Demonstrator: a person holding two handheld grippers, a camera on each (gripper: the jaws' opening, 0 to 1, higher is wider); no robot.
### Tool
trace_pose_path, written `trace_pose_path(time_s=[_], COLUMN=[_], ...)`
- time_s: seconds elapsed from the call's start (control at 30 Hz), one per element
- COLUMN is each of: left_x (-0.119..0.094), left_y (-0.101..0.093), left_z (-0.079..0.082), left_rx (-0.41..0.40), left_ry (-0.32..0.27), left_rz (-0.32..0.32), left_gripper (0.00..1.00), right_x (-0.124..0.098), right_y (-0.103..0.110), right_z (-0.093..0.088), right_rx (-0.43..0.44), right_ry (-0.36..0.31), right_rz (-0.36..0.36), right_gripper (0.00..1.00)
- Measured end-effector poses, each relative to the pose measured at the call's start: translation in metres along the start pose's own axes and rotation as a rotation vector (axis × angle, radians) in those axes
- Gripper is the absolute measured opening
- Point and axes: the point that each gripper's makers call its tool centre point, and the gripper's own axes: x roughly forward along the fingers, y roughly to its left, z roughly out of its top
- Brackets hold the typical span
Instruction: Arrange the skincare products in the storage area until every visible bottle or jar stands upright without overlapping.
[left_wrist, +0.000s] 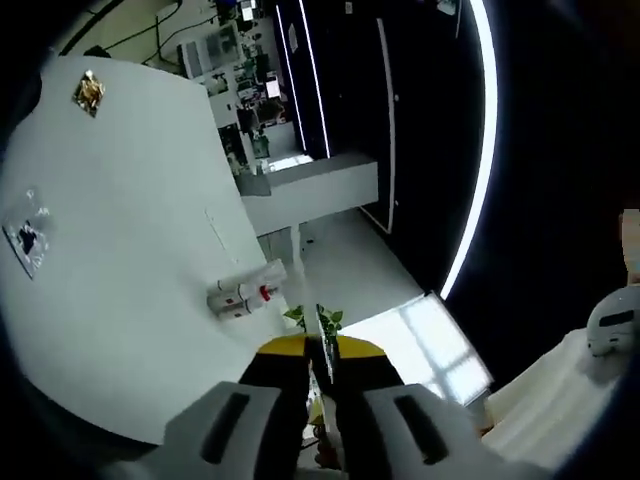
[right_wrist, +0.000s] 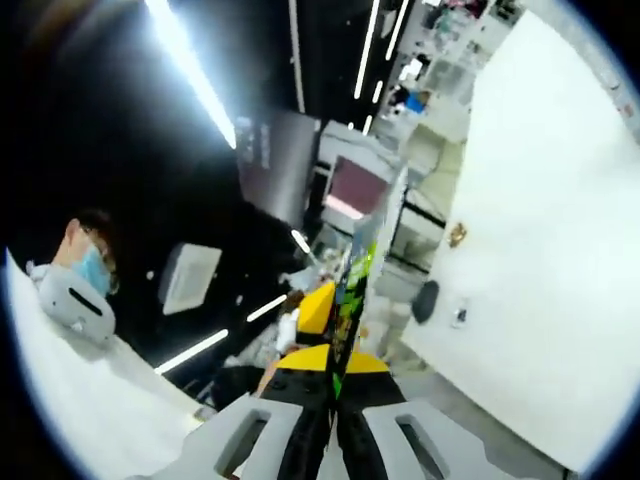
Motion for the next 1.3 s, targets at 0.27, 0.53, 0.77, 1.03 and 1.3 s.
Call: trace_pose_path(time_s=[0.27,0.53,0.77,1.03,1.3], left_x=[0.003,0.009,0.009,0.014,0.040], left_y=[0.002,0.010,0.017,0.022,0.009], left_z=[-0.004,-0.013,-0.013,-0.007,0.014], left_rx=[0.010,0.078,0.099,0.071,0.106], left_ry=[0.033,0.099,0.110,0.120,0.148], left_rz=[-0.017,0.031,0.090,0.122,0.112], left_gripper=[0.00,0.00,0.00,0.00,0.00], right_x=[0.001,-0.006,-0.034,-0.082,-0.106], right_y=[-0.006,-0.015,-0.041,-0.074,-0.101], right_z=[-0.002,-0.007,-0.020,-0.015,-0.007], right_rx=[-0.006,-0.069,-0.309,-0.548,-0.785], right_ry=[0.005,0.023,0.132,0.147,0.194], right_rz=[-0.029,-0.084,-0.268,-0.547,-0.816], right_gripper=[0.00,0.00,0.18,0.46,0.52])
